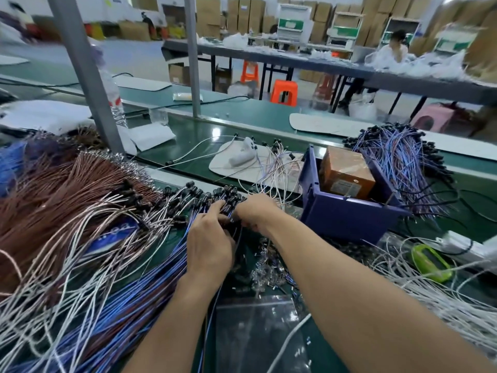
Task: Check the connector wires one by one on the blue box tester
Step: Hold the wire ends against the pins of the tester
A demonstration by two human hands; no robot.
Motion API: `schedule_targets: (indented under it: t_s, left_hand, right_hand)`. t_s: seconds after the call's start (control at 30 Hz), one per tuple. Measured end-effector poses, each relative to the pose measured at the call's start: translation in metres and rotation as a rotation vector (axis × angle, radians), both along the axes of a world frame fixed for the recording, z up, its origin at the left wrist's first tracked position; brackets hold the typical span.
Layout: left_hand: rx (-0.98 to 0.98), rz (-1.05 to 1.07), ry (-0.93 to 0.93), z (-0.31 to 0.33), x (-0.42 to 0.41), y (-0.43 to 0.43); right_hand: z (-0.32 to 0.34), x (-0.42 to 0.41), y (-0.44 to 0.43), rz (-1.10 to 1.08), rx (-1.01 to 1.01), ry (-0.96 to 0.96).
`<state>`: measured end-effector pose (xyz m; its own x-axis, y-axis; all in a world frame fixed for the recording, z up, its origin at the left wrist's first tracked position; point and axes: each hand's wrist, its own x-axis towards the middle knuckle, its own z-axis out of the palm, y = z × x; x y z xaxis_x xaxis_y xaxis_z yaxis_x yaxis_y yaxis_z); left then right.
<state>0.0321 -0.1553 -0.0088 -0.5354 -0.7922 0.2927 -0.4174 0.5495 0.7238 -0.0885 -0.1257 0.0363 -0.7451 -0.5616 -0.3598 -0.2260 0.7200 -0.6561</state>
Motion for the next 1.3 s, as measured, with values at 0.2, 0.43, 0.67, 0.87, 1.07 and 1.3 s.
schedule_targets:
  t_s: [0.2,0.43,0.67,0.87,1.07,1.3]
  left_hand:
    - [-0.001,-0.021,-0.026,0.004,0.006,0.002]
    - [-0.084,-0.28,0.188,0.021,0.01,0.032]
    - [0.777,-0.814,0.067,0.031,0.01,0.027]
    - [0.528,-0.688,-0.022,0.038,0.013,0.032]
    - [0.512,-0.856,0.069,0.037,0.005,0.075]
    - [0.633,-0.615,0.108,0.031,0.005,0.054]
  right_hand:
    - [0.009,0.007,0.023,-0.259,-0.31,-0.159]
    - [0.051,0.031,0.087,-0.308,-1.007,-0.401]
    - [0.066,0.021,0.194,-0.445,-1.364,-0.41]
    - [0.048,0.017,0.254,-0.069,-0.44,0.197]
    - [0.025,0.044,0.225,0.261,-0.279,-0.03]
    - [-0.006,0.042,0.222,-0.125,-0.609,-0.231]
